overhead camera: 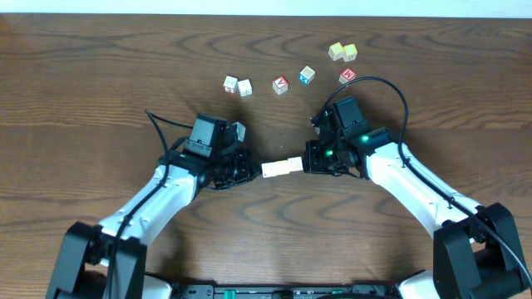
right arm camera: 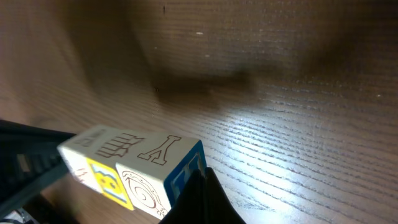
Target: Lift 3 blocks
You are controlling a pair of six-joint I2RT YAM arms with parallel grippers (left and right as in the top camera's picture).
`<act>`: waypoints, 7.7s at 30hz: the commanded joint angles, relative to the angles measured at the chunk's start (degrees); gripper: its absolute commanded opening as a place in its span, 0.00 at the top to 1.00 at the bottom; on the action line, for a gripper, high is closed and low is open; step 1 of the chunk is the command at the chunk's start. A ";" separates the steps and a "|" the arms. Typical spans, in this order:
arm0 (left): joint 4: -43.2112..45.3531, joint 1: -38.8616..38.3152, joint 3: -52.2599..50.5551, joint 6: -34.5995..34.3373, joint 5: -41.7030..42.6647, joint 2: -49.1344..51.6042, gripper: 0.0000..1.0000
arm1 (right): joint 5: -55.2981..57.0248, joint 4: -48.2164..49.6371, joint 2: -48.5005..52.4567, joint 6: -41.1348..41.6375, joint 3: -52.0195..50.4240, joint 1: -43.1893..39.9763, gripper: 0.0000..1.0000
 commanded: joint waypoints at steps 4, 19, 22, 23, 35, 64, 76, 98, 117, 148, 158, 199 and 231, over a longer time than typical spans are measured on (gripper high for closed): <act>3.32 -3.89 2.12 -0.59 6.54 1.99 0.93 | -12.20 1.27 0.50 0.37 0.83 3.85 0.99; 3.52 -3.89 2.12 -0.74 6.21 2.08 0.93 | -10.67 2.36 3.85 0.22 0.83 5.35 0.99; 3.50 -3.89 2.12 -0.74 5.77 2.21 0.93 | -10.56 2.38 3.89 0.37 0.83 5.64 0.99; 3.50 -3.89 2.12 -0.72 5.73 2.23 0.93 | -10.60 2.43 3.89 0.48 0.83 5.70 0.99; 3.52 -3.89 2.12 -0.74 4.94 2.47 0.93 | -10.29 2.56 3.89 0.44 0.83 5.73 0.99; 4.20 -3.89 2.12 -0.76 4.79 5.55 0.93 | -7.91 2.69 3.91 -0.02 0.66 6.69 0.99; 4.39 -3.89 2.12 -0.74 4.74 6.23 0.93 | -8.22 3.30 7.10 0.02 0.66 7.61 0.99; 5.25 -3.89 2.12 -0.72 2.86 10.51 0.93 | -8.13 3.65 7.28 0.24 0.66 7.67 0.99; 5.64 -3.89 2.12 -0.74 2.86 10.51 0.92 | -5.01 2.36 7.65 0.63 0.61 7.98 0.99; 5.42 -3.89 2.12 -0.72 1.79 10.51 0.87 | 0.00 -0.04 7.65 -0.70 -0.81 5.14 0.90; 5.40 -3.87 2.12 -0.46 1.11 10.51 0.73 | 0.13 -1.95 7.65 -2.80 -0.76 2.29 0.77; -3.26 -3.89 2.14 1.92 -16.39 10.51 0.70 | 10.34 -4.76 7.65 -4.57 -0.72 1.42 0.68; -34.21 6.75 6.97 5.86 -29.75 -21.27 0.27 | 17.11 -43.87 -10.16 -5.57 17.14 -2.73 0.01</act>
